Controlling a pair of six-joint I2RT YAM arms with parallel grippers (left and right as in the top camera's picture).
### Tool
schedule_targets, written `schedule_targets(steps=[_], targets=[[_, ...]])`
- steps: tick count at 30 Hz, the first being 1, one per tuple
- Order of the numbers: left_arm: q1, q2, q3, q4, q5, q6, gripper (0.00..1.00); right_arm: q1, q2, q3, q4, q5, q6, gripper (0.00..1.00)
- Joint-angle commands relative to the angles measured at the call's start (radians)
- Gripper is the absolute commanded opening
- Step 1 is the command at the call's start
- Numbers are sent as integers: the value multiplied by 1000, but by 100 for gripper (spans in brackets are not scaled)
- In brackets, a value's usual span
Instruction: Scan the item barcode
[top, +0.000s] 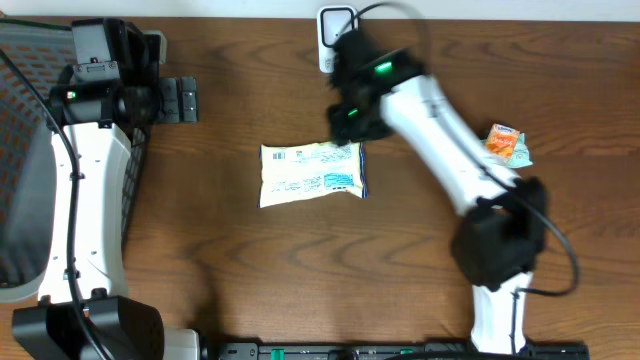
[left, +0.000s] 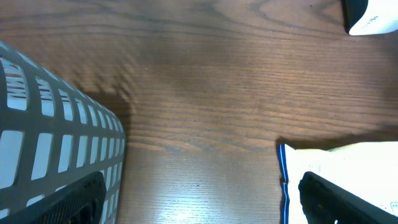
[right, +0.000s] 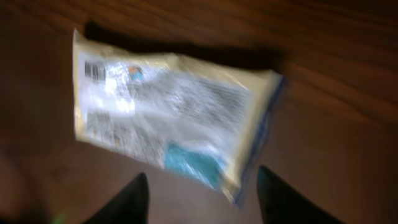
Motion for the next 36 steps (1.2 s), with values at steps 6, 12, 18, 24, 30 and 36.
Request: schedule_targets(steps=[6, 12, 18, 24, 30, 36], targets=[[-2, 2, 12, -2, -5, 13, 98, -167, -5, -230, 91, -357, -108, 65], [-2, 2, 12, -2, -5, 13, 98, -170, -5, -463, 374, -520, -38, 72], [-2, 2, 12, -2, -5, 13, 97, -149, -5, -565, 550, -518, 61, 75], [-2, 2, 12, -2, -6, 13, 98, -123, 10, -625, 671, -519, 134, 77], [-2, 2, 12, -2, -5, 13, 98, -73, 65, -628, 742, -519, 175, 72], [-2, 2, 12, -2, -5, 13, 98, -62, 97, -628, 795, -519, 230, 59]])
